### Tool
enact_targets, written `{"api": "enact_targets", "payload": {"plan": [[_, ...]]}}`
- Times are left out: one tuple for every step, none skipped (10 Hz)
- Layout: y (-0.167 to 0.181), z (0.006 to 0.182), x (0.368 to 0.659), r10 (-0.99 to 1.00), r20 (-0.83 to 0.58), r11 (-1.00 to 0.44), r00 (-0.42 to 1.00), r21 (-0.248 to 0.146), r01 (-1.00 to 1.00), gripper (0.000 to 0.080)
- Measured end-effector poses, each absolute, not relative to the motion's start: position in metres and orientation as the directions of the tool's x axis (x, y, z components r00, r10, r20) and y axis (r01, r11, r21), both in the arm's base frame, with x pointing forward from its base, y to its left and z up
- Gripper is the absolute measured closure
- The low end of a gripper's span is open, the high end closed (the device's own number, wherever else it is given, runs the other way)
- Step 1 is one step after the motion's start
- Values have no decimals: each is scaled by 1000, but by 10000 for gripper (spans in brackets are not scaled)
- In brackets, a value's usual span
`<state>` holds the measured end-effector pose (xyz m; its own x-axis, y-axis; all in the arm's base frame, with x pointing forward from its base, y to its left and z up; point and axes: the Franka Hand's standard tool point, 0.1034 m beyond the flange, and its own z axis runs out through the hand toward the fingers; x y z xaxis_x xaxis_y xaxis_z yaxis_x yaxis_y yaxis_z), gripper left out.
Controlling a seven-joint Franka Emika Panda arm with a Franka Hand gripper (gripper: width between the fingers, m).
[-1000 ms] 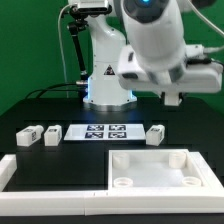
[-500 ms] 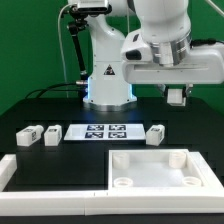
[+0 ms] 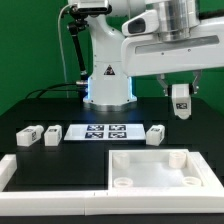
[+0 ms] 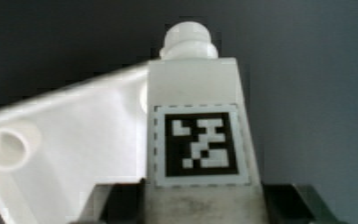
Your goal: Assemble square table
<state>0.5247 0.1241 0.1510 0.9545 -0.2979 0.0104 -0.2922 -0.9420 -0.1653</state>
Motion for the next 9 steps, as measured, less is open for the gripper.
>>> {"api": "enact_targets", "payload": {"plan": [[128,150,523,-305,67,-940,950,-179,-289,508],[130,149,528,-305,105,-941,947,-184,-283,508],[131,152,549,-282,167,-953,945,-166,-255,508],[133,162,569,-241,225,-968,944,-132,-215,508],[142,169,580,-231,304,-970,924,-144,-195,508],[150,166,573,-241,358,-965,902,-187,-184,508],[156,162,567,-234,382,-965,894,-201,-166,508],[152,161,568,-221,373,-969,901,-190,-159,508],[145,160,570,-175,376,-979,910,-161,-122,508]]}}
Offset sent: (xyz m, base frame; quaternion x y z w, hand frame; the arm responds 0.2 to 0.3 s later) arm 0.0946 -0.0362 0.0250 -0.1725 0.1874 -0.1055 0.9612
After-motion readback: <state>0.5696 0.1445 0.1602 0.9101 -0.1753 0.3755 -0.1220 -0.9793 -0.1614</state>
